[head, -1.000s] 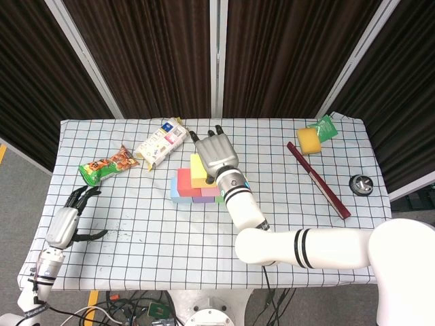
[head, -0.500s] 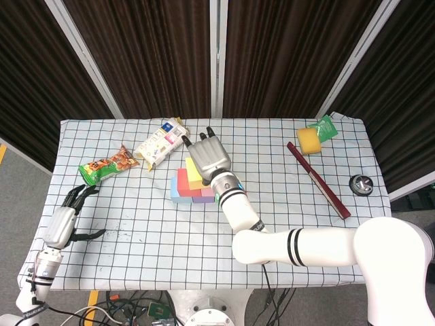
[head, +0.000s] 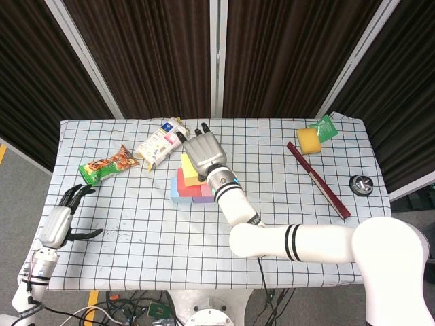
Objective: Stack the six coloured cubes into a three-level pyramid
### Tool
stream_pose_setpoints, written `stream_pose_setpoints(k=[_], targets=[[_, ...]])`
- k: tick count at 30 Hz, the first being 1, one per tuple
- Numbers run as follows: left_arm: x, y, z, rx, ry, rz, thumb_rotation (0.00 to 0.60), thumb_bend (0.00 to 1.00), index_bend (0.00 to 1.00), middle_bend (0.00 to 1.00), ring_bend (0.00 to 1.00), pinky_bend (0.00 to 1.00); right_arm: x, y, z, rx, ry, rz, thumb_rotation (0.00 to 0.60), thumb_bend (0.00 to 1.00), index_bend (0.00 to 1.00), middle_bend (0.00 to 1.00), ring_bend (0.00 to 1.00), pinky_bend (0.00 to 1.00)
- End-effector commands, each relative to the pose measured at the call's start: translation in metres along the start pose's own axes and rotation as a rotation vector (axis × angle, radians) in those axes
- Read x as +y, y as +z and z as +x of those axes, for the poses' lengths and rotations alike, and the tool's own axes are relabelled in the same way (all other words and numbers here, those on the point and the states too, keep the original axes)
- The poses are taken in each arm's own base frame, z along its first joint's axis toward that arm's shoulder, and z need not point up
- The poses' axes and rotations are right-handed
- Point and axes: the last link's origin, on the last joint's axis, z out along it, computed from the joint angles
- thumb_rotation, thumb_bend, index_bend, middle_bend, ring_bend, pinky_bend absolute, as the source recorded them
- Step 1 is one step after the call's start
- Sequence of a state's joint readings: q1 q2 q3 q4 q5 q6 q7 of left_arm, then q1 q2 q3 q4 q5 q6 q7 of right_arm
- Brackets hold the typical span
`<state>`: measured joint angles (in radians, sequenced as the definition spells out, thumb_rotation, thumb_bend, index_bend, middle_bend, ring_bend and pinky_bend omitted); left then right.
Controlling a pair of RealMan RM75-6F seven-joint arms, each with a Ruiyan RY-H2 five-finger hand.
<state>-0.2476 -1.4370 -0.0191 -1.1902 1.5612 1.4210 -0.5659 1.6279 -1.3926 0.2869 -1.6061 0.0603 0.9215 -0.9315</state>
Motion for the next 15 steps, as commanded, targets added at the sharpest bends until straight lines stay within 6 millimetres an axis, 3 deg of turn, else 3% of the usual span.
stream_pose_setpoints(k=[1,15], targets=[[0.0002,0.0001,0.0001,-0.001,0.000,-0.001,0.600,0.00,0.07,0.16,0.00,0.03,-0.0001,0.0004,0.0008,-0.004,-0.001,-0.002,0.600,0.07,0.00,0.59,0.14,0.00],[0.0007,-0.0001,0.0006,0.001,-0.007,-0.002,0.600,0.00,0.07,0.16,0.00,0.03,-0.0003,-0.0005,0.0000,-0.022,-0.010,-0.010,0.600,0.07,0.00,0.59,0.14,0.00]])
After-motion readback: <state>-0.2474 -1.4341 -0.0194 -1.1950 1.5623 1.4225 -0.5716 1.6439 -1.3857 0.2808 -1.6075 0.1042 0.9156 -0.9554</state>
